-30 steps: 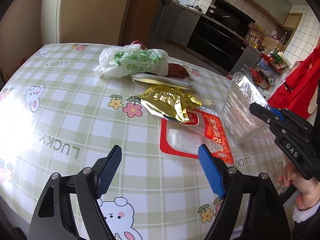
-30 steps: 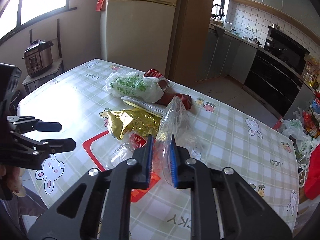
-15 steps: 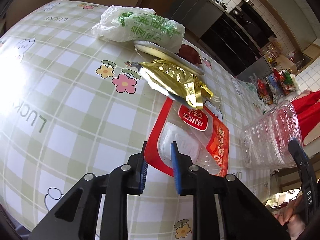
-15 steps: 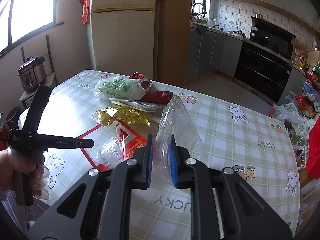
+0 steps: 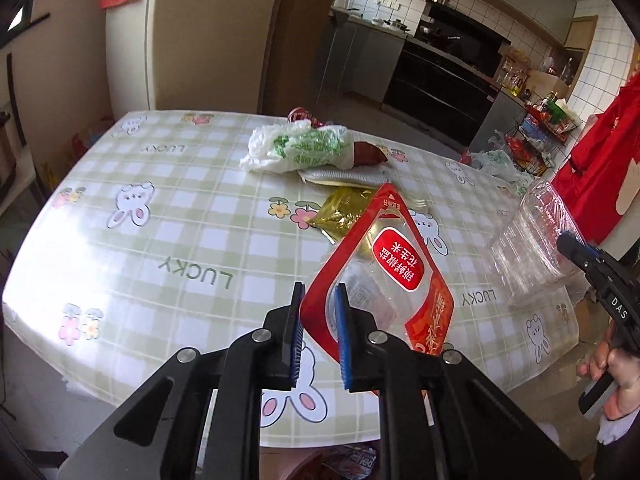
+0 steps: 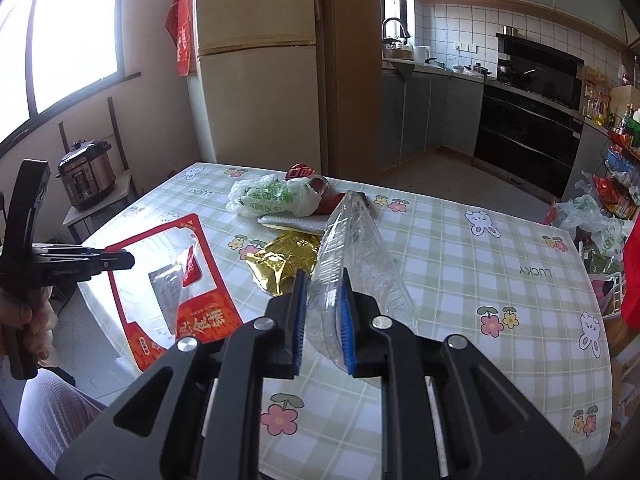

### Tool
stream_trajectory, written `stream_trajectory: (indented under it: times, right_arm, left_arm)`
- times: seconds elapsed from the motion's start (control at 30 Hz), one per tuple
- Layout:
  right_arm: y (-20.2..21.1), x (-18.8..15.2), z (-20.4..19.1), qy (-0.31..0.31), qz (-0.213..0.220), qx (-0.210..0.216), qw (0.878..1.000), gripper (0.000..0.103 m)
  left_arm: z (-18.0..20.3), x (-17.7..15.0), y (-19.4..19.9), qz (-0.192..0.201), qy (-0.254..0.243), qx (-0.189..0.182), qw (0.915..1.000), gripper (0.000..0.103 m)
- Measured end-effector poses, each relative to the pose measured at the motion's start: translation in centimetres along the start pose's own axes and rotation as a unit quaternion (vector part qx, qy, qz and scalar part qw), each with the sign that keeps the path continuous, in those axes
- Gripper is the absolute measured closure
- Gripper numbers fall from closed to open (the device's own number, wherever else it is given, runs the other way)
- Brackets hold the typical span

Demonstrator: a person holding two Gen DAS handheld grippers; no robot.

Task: Collect trash
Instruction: 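Grasp the red-and-white packaging with the left gripper while the right gripper carries the clear plastic toward the bin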

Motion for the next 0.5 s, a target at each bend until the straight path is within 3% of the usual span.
stream_trajectory:
  times: [0.17,0.5]
  right_arm:
    - [2.9,-1.5,-2.9,0.007,0.000,0.012,1.000,0.085]
    - [5.9,-7.8,-9.5,-0.008,-0.049,0.075,0.996,0.085]
  left_arm:
    - [-0.1,-2.2,5.2,0.033,-0.035,0.030,0.9984,0.088]
    - [-1.7,-8.4,12.1,0.070,-0.042,0.030,0.9962,0.088]
Point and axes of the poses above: each gripper's, at about its wrist camera, not at the fingertips, and y roughly against the way its jaws point, z to its right, x to its top, the point moved 4 cm from there along -y, roughly the way its jaws point, and after that the axes turned 11 degrees about -z, right-handed, at the moved point
